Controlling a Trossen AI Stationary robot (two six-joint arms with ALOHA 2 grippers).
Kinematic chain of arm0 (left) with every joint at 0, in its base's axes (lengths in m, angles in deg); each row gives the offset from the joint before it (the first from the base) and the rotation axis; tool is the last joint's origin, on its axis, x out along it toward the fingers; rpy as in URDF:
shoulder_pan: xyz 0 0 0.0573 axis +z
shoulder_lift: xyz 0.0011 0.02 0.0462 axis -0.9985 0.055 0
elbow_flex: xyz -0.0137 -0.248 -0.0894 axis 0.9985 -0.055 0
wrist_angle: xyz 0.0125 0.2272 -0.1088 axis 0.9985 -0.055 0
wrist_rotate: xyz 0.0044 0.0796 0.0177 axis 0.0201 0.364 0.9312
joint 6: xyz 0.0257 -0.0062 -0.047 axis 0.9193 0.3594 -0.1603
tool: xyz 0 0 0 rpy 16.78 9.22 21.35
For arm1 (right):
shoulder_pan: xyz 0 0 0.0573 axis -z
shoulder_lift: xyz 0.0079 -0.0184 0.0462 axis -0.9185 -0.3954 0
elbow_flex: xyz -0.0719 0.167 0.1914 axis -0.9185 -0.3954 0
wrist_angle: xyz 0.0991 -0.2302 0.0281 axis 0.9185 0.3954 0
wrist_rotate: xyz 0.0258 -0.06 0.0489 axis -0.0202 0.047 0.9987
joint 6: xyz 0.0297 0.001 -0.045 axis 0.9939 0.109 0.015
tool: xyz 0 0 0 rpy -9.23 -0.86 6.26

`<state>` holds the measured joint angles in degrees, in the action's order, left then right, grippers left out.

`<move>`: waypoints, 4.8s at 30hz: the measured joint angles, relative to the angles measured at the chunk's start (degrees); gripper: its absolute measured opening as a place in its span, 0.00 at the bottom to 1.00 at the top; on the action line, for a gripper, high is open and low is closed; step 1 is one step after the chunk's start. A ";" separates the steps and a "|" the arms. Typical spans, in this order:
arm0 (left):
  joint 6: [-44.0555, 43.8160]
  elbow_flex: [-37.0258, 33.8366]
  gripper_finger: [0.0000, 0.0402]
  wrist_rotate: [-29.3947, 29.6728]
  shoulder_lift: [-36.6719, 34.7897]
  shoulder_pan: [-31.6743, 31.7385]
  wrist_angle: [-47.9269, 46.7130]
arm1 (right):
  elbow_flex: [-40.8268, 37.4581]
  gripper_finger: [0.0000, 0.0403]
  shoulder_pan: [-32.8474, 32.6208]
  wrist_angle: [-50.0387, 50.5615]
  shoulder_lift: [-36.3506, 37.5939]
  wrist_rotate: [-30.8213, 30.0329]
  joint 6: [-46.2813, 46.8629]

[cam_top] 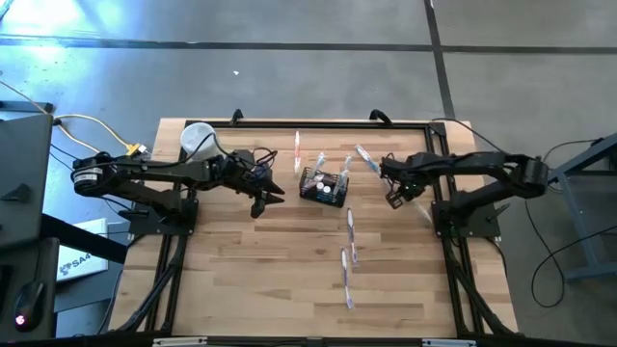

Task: Pick & Place toothbrushing station
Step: Put the green toothbrush into the mesh organizer, then put the top violet toothbrush into the mesh organizer

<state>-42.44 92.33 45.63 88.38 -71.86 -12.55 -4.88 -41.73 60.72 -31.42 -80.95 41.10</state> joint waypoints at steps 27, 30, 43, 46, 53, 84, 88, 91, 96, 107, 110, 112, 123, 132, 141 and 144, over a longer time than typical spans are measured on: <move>-1.82 -0.02 0.34 2.22 0.00 0.00 -1.29 | 6.53 0.01 -46.97 -52.83 15.75 -32.47 -25.70; -2.99 -0.02 0.34 2.34 0.00 0.00 -1.31 | 6.55 0.01 -46.84 -64.11 12.63 -35.17 -36.30; -2.80 -0.02 0.34 2.41 2.25 0.00 -1.46 | 4.36 0.01 -34.79 -82.32 5.44 -25.71 -43.91; -2.67 -0.02 0.34 2.43 3.67 0.00 -1.49 | 2.14 0.01 -33.20 -85.29 4.55 -24.77 -42.66; -2.60 -0.02 0.34 2.56 5.92 0.00 0.78 | -5.13 0.01 -32.49 -95.00 4.27 -24.81 -39.48; -3.01 -0.02 0.34 2.47 6.01 -0.01 13.27 | -9.53 0.02 -27.03 -108.97 -12.08 -21.97 -28.43; -3.02 -0.02 0.34 2.46 6.01 -0.02 12.90 | -9.53 0.02 -27.24 -107.67 -12.08 -21.92 -27.17; -3.02 -0.02 0.34 2.47 6.01 -0.02 12.94 | -9.51 0.03 -27.05 -105.97 -12.06 -21.95 -24.56; -3.01 -0.02 0.34 2.47 6.01 -0.01 12.92 | -9.42 0.09 -27.12 -104.30 -12.01 -21.60 -25.34; -3.02 -0.02 0.34 2.47 5.99 -0.02 12.43 | -9.51 0.29 -27.11 -104.01 -12.01 -19.79 -27.88; -3.02 -0.02 0.34 2.47 5.99 -0.02 12.44 | -9.53 0.36 -27.14 -104.18 -11.78 -18.82 -28.43; -3.02 -0.02 0.34 2.47 5.99 -0.01 12.44 | -9.53 0.40 -27.11 -104.12 -11.70 -18.80 -28.46; -3.02 -0.02 0.34 2.47 5.99 -0.02 12.42 | -9.53 0.54 -27.22 -98.27 -3.57 -18.93 -30.46; -3.02 -0.02 0.34 2.51 5.99 -0.02 12.22 | -9.53 0.53 -30.23 -87.26 8.29 -17.65 -31.52; -3.02 -0.02 0.34 2.49 5.97 -0.01 11.25 | -9.53 0.53 -34.08 -68.61 18.51 -0.85 -19.87; -3.21 -0.02 0.34 2.49 5.97 0.00 11.08 | -9.50 0.53 -34.28 -63.21 18.79 4.23 -10.90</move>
<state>-45.65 92.31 48.12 94.35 -71.87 -1.47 -14.38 -76.01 -2.50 -12.63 -76.72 30.20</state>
